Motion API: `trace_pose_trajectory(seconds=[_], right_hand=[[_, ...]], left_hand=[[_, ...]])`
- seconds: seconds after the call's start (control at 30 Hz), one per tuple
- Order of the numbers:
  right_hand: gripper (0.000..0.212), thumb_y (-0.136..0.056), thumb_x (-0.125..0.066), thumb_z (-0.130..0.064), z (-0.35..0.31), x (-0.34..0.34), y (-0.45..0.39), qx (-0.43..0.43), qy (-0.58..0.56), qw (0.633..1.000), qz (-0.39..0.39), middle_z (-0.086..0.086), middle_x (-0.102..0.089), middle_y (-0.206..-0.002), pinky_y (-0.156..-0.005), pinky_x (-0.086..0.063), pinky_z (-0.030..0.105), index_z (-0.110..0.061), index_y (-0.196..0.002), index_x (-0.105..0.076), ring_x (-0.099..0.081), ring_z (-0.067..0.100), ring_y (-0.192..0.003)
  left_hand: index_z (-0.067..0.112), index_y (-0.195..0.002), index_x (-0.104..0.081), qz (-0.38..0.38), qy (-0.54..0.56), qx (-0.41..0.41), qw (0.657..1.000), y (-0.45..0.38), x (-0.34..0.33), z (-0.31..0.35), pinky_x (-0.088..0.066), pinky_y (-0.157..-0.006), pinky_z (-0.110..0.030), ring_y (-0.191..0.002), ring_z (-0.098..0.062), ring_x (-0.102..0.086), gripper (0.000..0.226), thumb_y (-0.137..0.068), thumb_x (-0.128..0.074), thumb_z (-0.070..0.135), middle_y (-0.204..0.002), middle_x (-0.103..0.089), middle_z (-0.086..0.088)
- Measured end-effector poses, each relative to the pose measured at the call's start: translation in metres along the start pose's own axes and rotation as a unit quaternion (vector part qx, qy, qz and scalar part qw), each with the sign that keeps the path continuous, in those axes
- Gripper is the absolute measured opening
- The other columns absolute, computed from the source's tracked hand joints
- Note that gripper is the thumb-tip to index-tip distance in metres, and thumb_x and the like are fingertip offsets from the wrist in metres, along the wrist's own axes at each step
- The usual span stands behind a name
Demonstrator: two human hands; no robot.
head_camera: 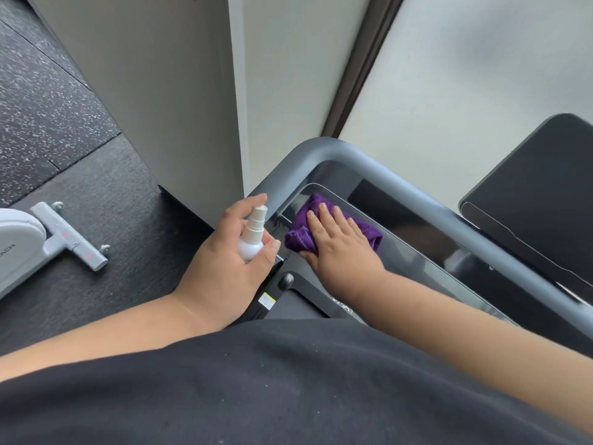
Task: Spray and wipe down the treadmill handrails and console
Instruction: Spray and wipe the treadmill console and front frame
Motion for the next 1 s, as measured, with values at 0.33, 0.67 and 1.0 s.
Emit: trace_pose_trajectory(seconds=[0.33, 0.67, 1.0], right_hand=[[0.073, -0.101, -0.025, -0.058, -0.017, 0.005, -0.015, -0.01, -0.006, 1.0, -0.006, 0.008, -0.001, -0.166, -0.122, -0.004, 0.045, -0.018, -0.158, -0.006, 0.002, 0.029, -0.152], [0.072, -0.101, -0.025, -0.056, -0.021, 0.01, -0.026, -0.036, 0.003, 0.999, -0.008, 0.01, -0.004, -0.166, -0.121, -0.009, 0.047, -0.015, -0.158, -0.008, -0.002, 0.031, -0.152], [0.07, -0.101, -0.027, -0.056, 0.022, 0.022, -0.035, -0.062, 0.005, 0.998, 0.0, 0.004, -0.006, -0.166, -0.122, -0.013, 0.042, -0.02, -0.158, -0.01, -0.003, 0.024, -0.152]], left_hand=[[0.073, -0.123, -0.031, 0.003, 0.003, 0.001, 1.0, 0.002, 0.003, -0.005, -0.04, -0.076, -0.002, -0.088, -0.004, -0.063, 0.066, -0.091, -0.066, 0.026, -0.097, -0.064, 0.019], [0.075, -0.121, -0.031, 0.005, 0.005, 0.015, 1.0, 0.002, 0.001, -0.013, -0.039, -0.075, 0.0, -0.088, -0.002, -0.063, 0.07, -0.093, -0.067, 0.023, -0.097, -0.063, 0.021], [0.074, -0.122, -0.03, -0.004, -0.002, 0.012, 1.0, -0.013, -0.007, -0.009, -0.039, -0.074, 0.0, -0.09, 0.0, -0.062, 0.057, -0.088, -0.063, 0.042, -0.099, -0.063, 0.022]])
Point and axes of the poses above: each hand's wrist, its own y-axis away from the middle knuckle, its own x-axis out of the back of the hand, z = x × y, the point moved 7 cm from there along -y, towards the middle knuckle
